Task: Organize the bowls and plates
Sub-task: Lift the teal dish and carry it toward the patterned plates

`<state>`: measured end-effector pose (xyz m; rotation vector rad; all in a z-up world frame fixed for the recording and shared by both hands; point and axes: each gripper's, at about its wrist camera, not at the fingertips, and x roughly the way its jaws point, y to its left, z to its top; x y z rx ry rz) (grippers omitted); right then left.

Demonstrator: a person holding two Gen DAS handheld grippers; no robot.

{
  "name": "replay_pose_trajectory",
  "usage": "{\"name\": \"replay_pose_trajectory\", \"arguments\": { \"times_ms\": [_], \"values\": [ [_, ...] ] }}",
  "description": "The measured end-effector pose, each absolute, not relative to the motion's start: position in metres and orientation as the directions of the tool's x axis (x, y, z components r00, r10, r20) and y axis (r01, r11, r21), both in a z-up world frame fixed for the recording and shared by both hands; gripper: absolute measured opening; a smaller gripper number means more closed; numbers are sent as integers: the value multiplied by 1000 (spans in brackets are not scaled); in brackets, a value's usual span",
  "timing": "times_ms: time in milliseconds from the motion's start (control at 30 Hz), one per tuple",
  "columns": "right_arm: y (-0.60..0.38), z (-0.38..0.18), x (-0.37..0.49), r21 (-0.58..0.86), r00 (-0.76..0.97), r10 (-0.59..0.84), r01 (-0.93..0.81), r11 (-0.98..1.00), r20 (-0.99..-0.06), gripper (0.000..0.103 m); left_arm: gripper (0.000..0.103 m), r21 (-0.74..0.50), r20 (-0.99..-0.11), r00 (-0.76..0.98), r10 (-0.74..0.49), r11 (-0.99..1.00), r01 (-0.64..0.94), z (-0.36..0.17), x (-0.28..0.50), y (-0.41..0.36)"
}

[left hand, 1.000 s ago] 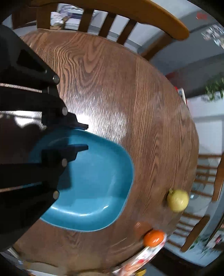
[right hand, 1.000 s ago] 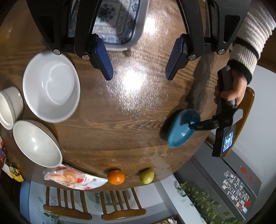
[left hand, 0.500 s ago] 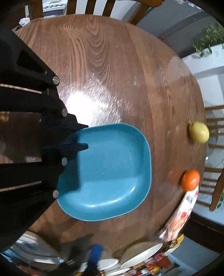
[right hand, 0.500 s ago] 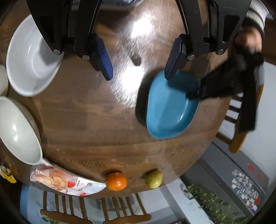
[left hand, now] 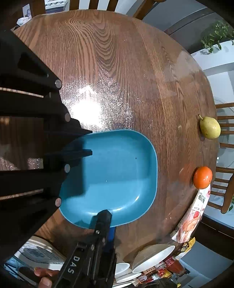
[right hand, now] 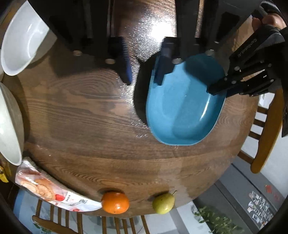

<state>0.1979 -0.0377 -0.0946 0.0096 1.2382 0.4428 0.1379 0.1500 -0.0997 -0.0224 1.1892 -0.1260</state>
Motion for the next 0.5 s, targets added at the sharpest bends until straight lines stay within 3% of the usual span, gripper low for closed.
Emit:
{"name": "replay_pose_trajectory", "arguments": {
  "times_ms": [100, 500],
  "values": [
    [-33, -94, 196, 237, 254, 331, -337, 911, -909, 8, 11, -85, -923, 368, -111, 993, 87, -100, 138, 147],
    [-43, -65, 181, 233, 320, 352, -354, 906, -880, 8, 12, -96, -894, 430, -122, 992, 81, -76, 123, 140]
  ]
}}
